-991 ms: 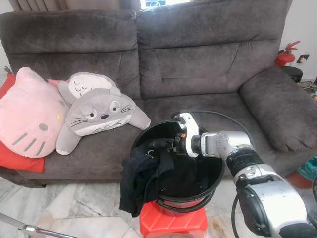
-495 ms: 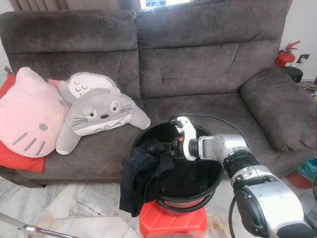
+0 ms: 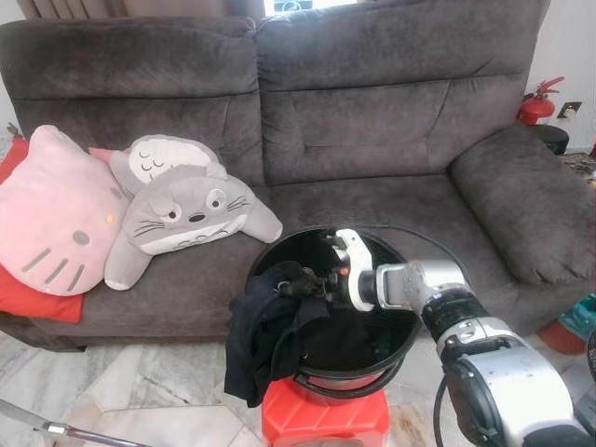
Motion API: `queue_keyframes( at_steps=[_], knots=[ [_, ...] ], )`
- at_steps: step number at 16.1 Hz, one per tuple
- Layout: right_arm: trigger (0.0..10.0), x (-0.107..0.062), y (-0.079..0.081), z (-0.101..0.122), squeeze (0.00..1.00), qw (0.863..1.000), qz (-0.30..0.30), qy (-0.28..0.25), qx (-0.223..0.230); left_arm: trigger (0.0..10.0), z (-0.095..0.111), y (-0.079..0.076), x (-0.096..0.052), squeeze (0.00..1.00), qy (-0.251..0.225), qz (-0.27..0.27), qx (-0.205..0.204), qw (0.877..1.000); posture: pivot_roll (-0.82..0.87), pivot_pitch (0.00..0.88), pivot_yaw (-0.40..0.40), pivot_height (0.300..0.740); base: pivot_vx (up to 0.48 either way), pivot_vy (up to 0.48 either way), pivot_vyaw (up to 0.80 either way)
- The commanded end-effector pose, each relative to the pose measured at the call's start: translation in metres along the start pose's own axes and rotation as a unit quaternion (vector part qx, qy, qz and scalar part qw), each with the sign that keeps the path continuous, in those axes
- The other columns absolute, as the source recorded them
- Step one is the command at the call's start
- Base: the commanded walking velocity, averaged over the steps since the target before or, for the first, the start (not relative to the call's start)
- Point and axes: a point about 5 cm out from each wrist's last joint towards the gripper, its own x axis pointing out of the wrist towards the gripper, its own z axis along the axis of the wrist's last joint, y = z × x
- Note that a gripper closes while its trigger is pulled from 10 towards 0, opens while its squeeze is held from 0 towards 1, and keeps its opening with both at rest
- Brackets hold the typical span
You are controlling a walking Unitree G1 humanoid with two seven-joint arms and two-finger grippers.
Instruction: Hang hanger
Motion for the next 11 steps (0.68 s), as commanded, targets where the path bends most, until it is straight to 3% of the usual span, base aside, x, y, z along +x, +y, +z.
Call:
queue_keyframes(
  at_steps=[1, 11],
  knots=[
    [0.0, 0.0003, -0.0002, 0.0003, 0.0, 1.0, -0.006, 0.001, -0.004, 10.0, -0.0087, -0.0047, -0.0011, 0.0, 0.019, -0.007, 0.0, 1.0, -0.14, 0.028, 0.034, 0.74, 0.0, 0.0, 0.0],
    [0.0, 0.0009, -0.0023, -0.0021, 0.0, 1.0, -0.009, 0.0, -0.003, 10.0, -0.0087, -0.0043, -0.0011, 0.0, 0.019, -0.007, 0.001, 1.0, -0.14, 0.03, 0.036, 0.74, 0.0, 0.0, 0.0]
  ],
)
